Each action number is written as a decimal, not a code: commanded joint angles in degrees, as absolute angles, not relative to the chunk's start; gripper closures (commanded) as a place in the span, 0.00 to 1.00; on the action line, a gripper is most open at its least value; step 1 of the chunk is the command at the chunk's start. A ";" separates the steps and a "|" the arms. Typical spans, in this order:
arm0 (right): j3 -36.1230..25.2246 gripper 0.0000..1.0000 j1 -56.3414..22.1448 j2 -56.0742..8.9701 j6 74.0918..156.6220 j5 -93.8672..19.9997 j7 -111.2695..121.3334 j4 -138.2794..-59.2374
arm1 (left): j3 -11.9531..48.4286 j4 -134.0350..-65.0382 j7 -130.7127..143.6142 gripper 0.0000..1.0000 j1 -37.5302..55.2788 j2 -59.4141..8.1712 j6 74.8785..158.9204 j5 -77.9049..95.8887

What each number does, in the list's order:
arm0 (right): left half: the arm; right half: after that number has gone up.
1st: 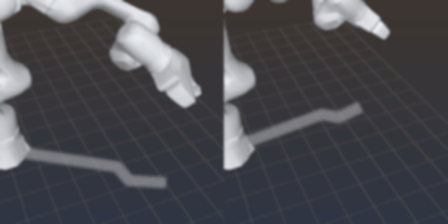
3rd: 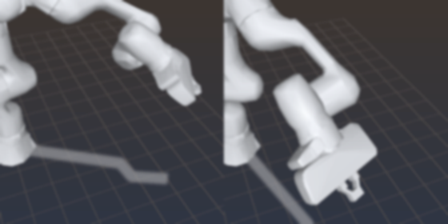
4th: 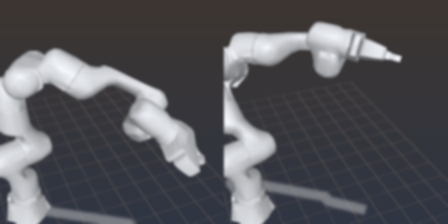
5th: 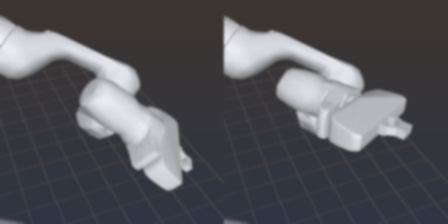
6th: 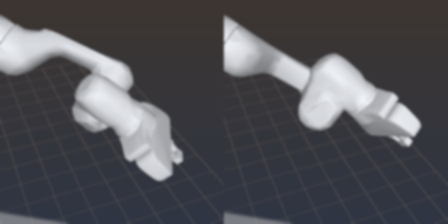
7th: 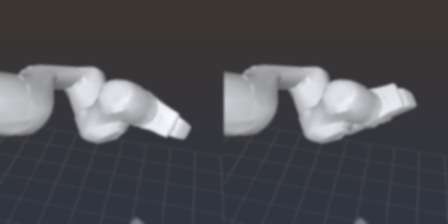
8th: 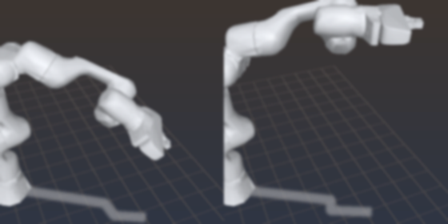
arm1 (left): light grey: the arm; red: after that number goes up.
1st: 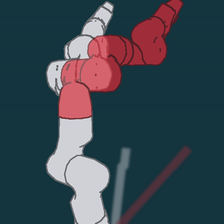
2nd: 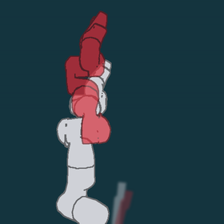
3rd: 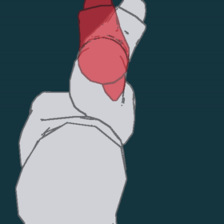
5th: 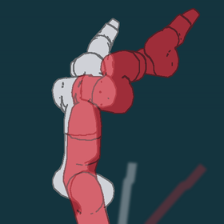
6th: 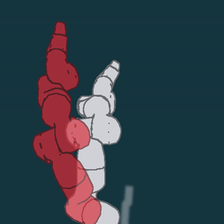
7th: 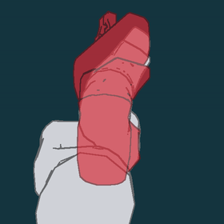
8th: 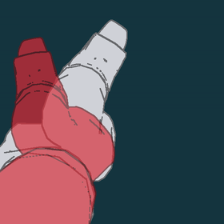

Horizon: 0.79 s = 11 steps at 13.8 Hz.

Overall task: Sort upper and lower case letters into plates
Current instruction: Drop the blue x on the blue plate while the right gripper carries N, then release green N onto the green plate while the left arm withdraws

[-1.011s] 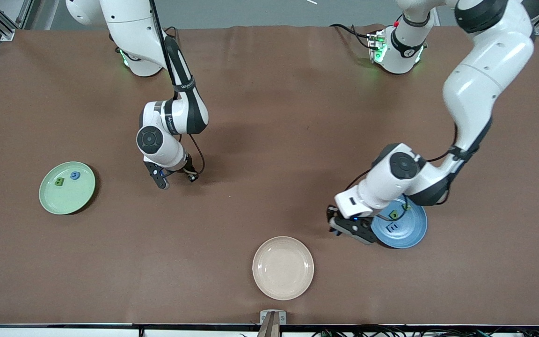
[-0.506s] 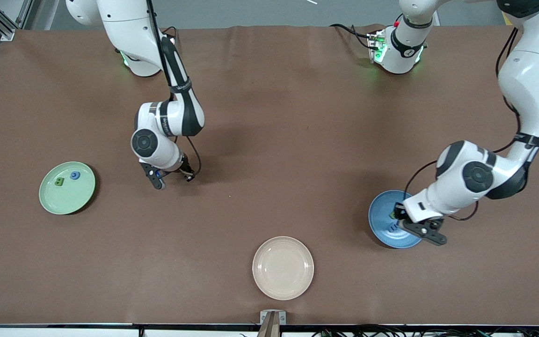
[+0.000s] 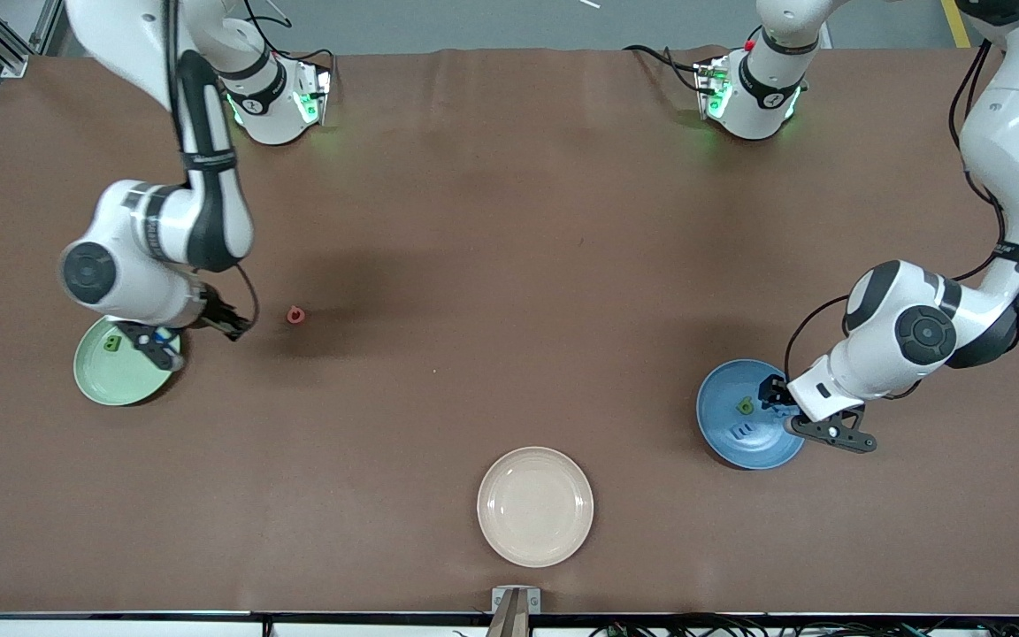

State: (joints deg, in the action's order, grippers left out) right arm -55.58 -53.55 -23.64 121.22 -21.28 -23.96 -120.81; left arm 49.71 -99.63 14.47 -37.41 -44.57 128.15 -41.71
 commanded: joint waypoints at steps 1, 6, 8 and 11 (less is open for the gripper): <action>-56.16 0.82 -46.96 -23.11 122.43 -20.39 -10.95 -121.91 | 52.81 -100.72 22.21 0.00 -37.44 -34.31 119.12 -42.10; -51.27 0.82 -33.35 -27.15 129.53 -21.79 7.10 -120.85 | 58.26 -95.30 23.38 0.00 -37.44 -26.11 106.84 -39.56; -44.42 0.82 -25.88 -27.60 133.40 -21.80 9.13 -120.76 | 59.67 -88.36 22.77 0.00 -37.44 -26.10 96.30 -35.97; -36.76 0.82 -18.82 -29.26 136.05 -21.88 9.14 -119.36 | 61.43 -81.23 21.71 0.00 -37.27 -25.76 87.99 -34.28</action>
State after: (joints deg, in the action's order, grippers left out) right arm -41.04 -22.88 -28.15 135.36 -21.35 8.23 -121.04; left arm 60.36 -85.85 23.02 -37.35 -25.16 92.43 -35.66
